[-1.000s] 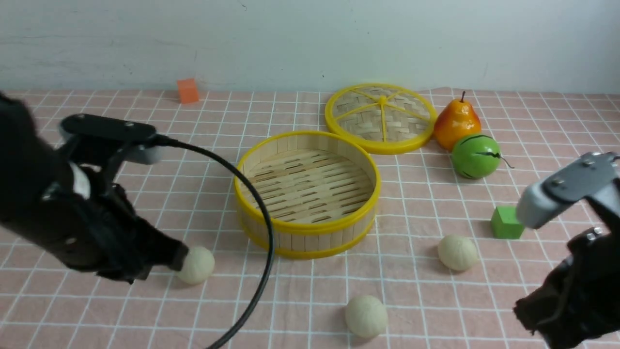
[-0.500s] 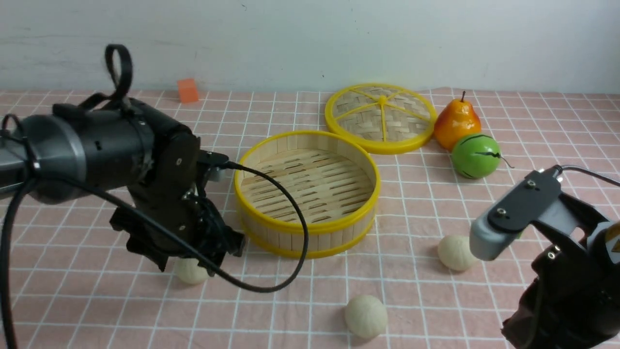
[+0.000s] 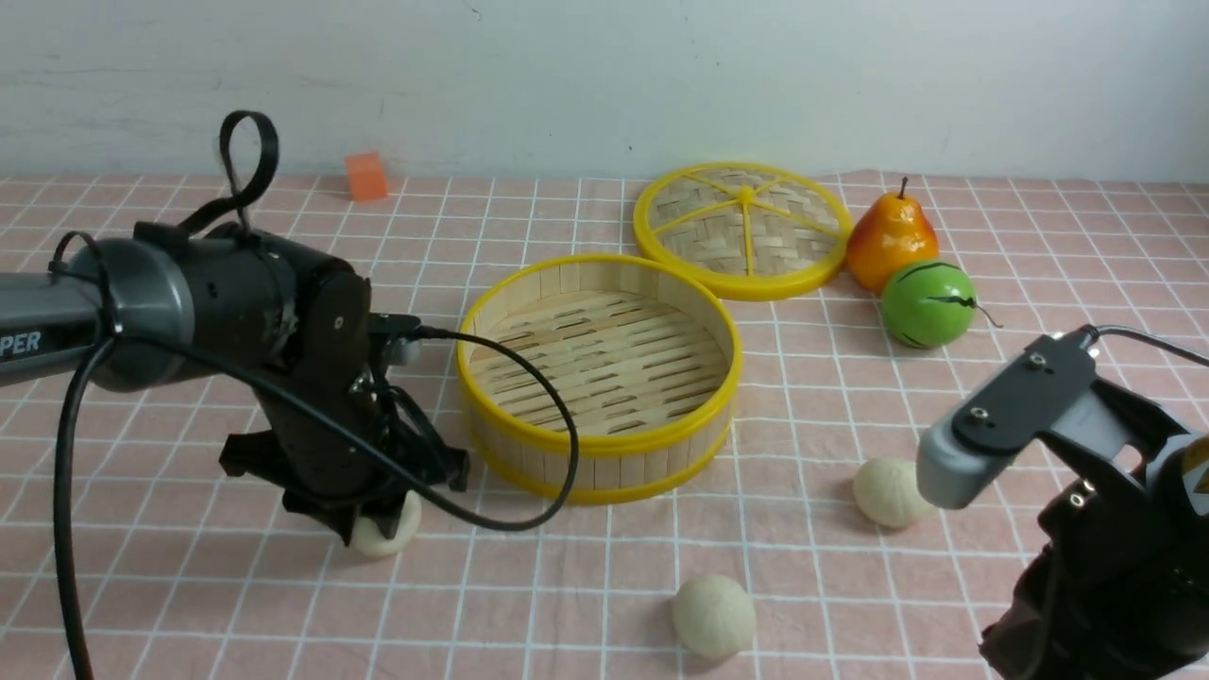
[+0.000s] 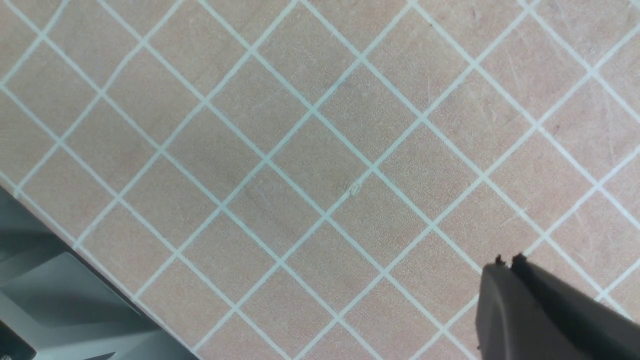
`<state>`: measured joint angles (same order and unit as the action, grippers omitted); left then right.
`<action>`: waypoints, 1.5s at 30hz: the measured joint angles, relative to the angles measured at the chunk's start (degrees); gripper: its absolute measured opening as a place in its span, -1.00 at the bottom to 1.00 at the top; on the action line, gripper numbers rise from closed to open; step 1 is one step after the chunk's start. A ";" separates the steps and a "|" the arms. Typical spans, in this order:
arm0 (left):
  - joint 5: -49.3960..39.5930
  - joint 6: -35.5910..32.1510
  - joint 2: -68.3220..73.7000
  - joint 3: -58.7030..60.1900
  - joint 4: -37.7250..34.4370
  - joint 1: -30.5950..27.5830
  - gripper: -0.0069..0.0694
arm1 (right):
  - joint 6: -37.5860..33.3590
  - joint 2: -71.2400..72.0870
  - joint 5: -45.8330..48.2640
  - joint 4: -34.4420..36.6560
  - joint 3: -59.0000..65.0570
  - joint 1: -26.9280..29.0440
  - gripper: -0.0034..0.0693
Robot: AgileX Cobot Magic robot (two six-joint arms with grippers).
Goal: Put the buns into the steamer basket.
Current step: Use the left arm to grab a steamed stuffed bun, then use the left arm to put the steamed stuffed bun into the steamer, then use the right arm to grab a steamed stuffed bun
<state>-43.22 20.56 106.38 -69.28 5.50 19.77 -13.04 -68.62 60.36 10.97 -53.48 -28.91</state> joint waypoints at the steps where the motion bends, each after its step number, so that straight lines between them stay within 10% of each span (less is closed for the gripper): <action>1: -0.06 -0.40 -0.28 -0.26 0.05 0.00 -0.50 | 0.00 0.00 0.00 0.14 0.00 0.00 -0.91; 5: -2.31 -1.48 -1.90 -3.06 0.05 0.00 -0.81 | 0.00 0.00 0.00 0.51 0.00 0.00 -0.91; 22: -2.68 -4.91 2.89 -24.88 -8.63 5.93 -0.77 | 0.00 0.00 -3.83 0.85 0.00 0.00 -0.91; 37: -0.96 0.16 10.10 -26.48 -4.27 5.54 0.80 | 1.87 0.00 -4.55 -0.79 -0.07 0.00 -0.79; 45: -15.75 -3.62 -1.37 -40.21 -4.22 5.54 0.68 | 7.08 -2.81 -5.59 -6.33 -7.41 0.00 -0.04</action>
<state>-58.97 16.94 105.01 -109.49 1.28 25.31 -5.96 -71.42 54.76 4.64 -60.89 -28.91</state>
